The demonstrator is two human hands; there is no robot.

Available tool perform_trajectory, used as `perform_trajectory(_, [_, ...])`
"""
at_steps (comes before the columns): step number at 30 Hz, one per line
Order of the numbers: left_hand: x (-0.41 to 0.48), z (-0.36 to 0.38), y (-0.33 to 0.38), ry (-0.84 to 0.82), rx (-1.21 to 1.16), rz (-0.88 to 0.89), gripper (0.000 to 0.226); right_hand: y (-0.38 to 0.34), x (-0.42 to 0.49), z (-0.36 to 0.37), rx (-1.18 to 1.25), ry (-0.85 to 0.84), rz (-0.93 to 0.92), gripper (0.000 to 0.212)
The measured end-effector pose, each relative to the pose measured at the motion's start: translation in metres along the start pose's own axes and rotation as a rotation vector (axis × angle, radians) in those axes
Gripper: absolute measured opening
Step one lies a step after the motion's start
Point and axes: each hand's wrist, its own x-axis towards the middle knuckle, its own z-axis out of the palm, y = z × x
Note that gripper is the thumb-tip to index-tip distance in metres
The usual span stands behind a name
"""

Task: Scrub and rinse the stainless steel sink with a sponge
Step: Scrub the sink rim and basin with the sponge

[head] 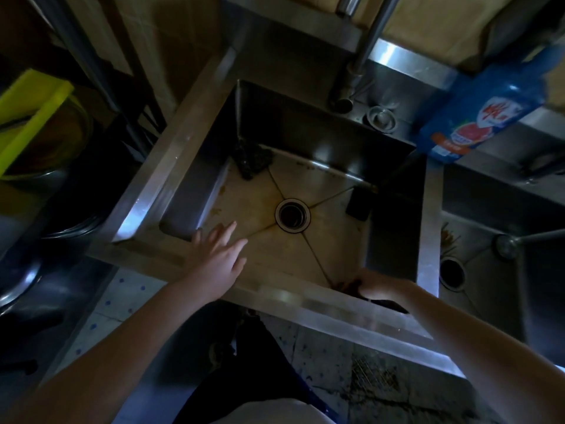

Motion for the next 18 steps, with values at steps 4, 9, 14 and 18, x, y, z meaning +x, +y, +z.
perform_trajectory(4, [-0.005, 0.002, 0.013, -0.014, 0.001, 0.012, 0.049, 0.017, -0.014, 0.0, 0.11, 0.024, 0.042, 0.033])
perform_trajectory(9, [-0.013, 0.007, 0.031, -0.04, -0.029, 0.002, 0.048, -0.013, -0.004, 0.0, 0.046, -0.003, 0.021, 0.024])
perform_trajectory(14, [-0.017, 0.015, 0.058, -0.015, -0.035, -0.045, 0.046, -0.05, 0.005, -0.005, 0.058, -0.035, -0.215, 0.029])
perform_trajectory(18, [-0.009, 0.025, 0.078, 0.028, -0.015, -0.108, 0.042, -0.046, 0.023, -0.009, 0.044, -0.115, -0.324, 0.033])
